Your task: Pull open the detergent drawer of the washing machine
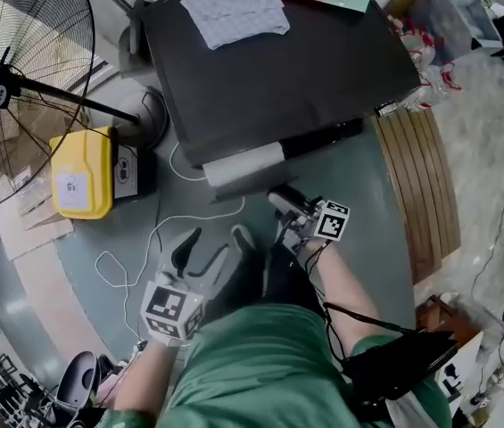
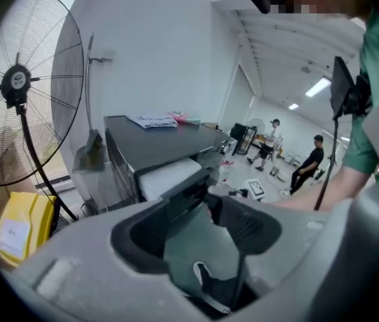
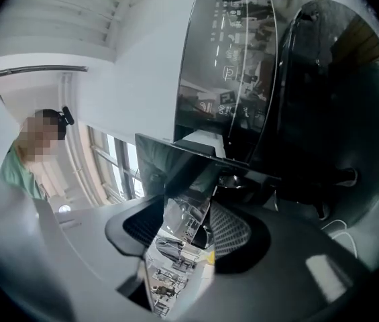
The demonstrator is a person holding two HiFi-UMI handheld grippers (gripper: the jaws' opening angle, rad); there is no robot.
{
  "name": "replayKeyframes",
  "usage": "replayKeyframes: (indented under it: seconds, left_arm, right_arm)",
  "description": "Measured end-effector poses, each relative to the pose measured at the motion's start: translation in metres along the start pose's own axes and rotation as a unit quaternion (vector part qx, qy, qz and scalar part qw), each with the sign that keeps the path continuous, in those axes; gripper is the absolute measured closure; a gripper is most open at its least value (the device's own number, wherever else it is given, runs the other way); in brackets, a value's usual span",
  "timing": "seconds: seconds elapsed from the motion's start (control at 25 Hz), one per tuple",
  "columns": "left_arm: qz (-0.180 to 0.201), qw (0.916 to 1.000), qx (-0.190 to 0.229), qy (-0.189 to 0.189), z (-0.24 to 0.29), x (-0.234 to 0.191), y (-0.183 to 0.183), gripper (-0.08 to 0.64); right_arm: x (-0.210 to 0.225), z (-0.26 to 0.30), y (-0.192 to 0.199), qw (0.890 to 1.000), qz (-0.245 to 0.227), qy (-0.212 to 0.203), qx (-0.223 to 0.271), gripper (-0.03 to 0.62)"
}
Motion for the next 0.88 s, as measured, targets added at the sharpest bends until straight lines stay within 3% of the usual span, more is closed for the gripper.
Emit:
replayKeyframes:
  seconds: [0.88]
  left_arm:
    - [0.015, 0.9996, 0.007, 0.023, 0.005, 0.018, -0.016, 0.314]
  right_arm:
    - [-0.024, -0.062, 0.024, 0.999, 0.025, 0.039, 0.007, 0.376]
Point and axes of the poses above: the fingertips, and each gripper's own axes: z forward along the fingers, x to its right, y out of its underside, the point moved 1 cm from there along -z, backward along the fingers, and after that the axes turned 10 degrees about x, right-handed, at the moved point
